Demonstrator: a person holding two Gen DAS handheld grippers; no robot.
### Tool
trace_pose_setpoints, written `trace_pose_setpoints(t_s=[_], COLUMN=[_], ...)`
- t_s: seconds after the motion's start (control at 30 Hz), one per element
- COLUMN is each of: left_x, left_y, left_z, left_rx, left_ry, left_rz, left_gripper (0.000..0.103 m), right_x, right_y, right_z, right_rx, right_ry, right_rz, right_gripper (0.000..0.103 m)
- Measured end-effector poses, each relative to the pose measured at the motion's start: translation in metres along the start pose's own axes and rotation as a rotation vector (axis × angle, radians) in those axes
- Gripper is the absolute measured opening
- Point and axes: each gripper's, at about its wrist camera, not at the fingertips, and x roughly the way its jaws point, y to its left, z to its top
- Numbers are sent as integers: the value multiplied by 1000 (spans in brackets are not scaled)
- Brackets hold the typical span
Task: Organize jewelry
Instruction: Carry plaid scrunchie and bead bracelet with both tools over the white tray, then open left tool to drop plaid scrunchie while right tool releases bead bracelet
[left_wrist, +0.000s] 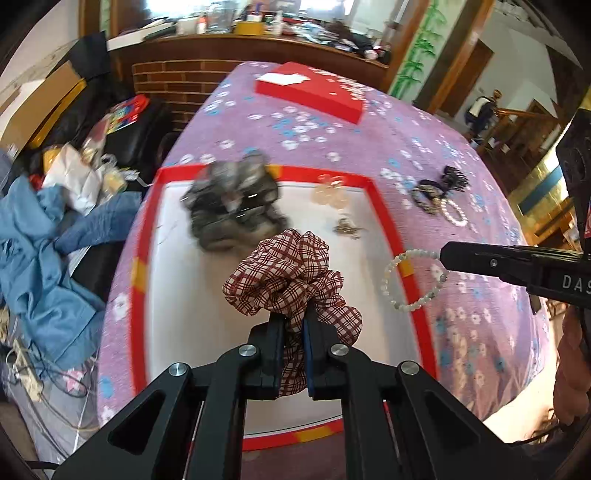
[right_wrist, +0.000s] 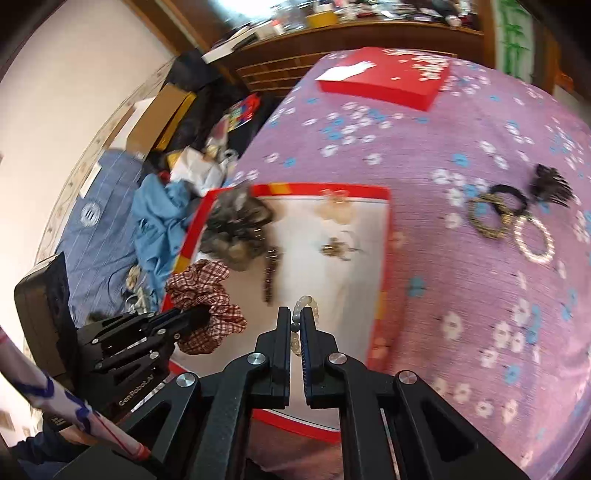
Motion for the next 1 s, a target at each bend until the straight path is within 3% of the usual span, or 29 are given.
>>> trace_pose_setpoints(t_s=[0.37, 0.57, 1.0], left_x=[6, 20, 41], left_y=[37, 42, 41], left_z=[-6, -2, 0], left_rx=[-46, -48, -59], left_ry=[27, 47, 84], left_rz=[18, 18, 17], left_gripper=[9, 9, 9], right_x=[40, 65, 76], right_y=[39, 20, -13], right_z=[13, 20, 18], right_rx=[-53, 10, 83], right_ry=[49, 68, 97], right_rz=[37, -20, -83], right_gripper=[5, 5, 6])
